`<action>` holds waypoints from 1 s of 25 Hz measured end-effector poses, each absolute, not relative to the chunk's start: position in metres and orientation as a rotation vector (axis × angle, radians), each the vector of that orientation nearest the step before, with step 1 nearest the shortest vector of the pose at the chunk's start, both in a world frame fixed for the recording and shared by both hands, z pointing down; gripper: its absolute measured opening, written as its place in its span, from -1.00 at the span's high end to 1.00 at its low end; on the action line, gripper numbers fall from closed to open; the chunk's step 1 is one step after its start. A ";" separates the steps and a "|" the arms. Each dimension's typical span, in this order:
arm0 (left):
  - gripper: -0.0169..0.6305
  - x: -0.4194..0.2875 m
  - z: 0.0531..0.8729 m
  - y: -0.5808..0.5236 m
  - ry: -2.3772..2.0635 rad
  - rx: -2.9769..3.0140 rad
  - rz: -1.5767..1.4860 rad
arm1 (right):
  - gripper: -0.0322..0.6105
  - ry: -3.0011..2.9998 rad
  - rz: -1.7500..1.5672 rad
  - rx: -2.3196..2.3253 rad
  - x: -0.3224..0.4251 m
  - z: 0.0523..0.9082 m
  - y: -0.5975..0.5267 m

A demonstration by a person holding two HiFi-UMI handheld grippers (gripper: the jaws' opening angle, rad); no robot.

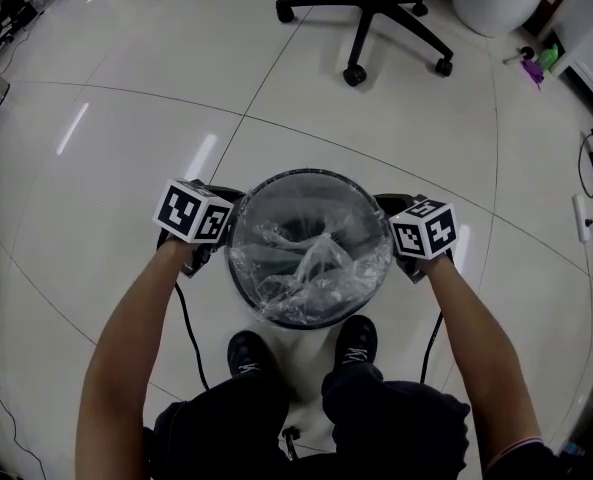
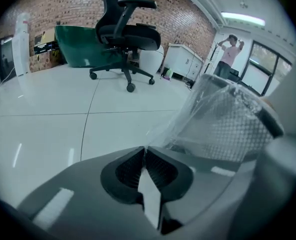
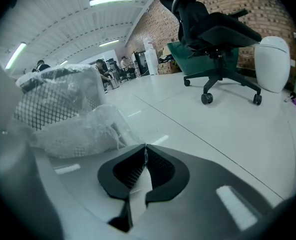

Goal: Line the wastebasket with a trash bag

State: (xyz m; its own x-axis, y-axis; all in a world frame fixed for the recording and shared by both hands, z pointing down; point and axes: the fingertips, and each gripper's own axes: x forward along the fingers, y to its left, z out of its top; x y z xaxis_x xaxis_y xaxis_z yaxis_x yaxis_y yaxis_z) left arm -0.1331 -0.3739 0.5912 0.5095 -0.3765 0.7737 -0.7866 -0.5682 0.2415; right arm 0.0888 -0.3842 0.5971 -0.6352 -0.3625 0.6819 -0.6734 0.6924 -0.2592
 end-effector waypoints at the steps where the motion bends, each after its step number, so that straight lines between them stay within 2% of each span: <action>1: 0.91 -0.133 0.594 -0.372 -0.942 2.163 0.913 | 0.89 -2.298 0.682 0.786 0.089 0.600 -0.383; 21: 0.88 -0.128 0.628 -0.335 -0.900 2.101 0.876 | 0.88 -2.297 0.798 0.782 0.085 0.630 -0.352; 25: 0.72 -0.134 0.625 -0.334 -0.948 2.092 0.887 | 0.70 -2.293 0.795 0.834 0.094 0.626 -0.355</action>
